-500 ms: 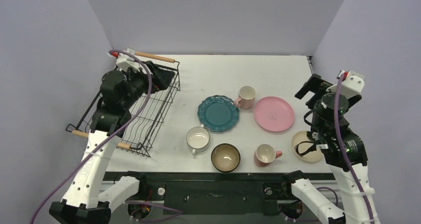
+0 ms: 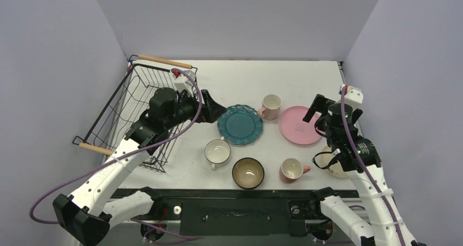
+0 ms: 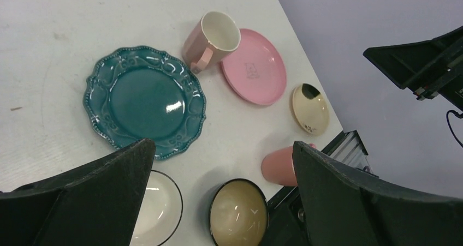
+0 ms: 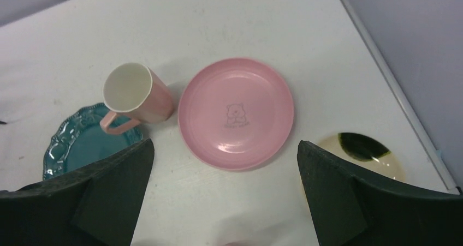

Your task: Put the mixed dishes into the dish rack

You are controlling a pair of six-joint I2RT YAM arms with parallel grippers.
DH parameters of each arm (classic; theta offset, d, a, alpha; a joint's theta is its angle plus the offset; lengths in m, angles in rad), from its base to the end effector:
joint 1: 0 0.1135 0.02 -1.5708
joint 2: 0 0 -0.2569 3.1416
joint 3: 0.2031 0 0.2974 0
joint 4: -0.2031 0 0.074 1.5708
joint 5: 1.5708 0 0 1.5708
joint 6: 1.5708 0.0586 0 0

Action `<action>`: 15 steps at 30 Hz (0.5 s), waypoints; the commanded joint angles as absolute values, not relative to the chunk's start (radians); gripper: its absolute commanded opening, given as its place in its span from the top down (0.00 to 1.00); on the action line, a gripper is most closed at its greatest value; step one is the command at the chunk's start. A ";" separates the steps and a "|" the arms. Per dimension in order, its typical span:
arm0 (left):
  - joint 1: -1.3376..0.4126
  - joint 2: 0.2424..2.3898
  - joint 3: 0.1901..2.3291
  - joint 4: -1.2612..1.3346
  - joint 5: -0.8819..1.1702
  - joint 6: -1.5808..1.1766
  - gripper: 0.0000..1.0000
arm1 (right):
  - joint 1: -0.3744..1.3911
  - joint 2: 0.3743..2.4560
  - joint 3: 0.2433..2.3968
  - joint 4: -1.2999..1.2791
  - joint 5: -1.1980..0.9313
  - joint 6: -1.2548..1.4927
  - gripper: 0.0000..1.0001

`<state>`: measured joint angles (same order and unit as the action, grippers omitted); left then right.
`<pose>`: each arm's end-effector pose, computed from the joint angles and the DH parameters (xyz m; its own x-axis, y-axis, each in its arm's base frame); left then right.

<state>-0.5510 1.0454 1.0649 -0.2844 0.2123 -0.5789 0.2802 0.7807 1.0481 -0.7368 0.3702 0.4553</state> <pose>0.2559 -0.1717 0.3670 -0.5615 -0.2827 -0.7777 0.4514 0.6830 -0.5742 0.2147 0.0397 0.3709 -0.3674 0.3208 -0.8730 0.2381 0.9398 0.2452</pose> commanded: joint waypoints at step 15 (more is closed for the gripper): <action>-0.802 1.088 0.969 -0.224 0.098 -0.618 0.04 | 0.270 1.099 0.962 -0.465 0.042 0.577 0.07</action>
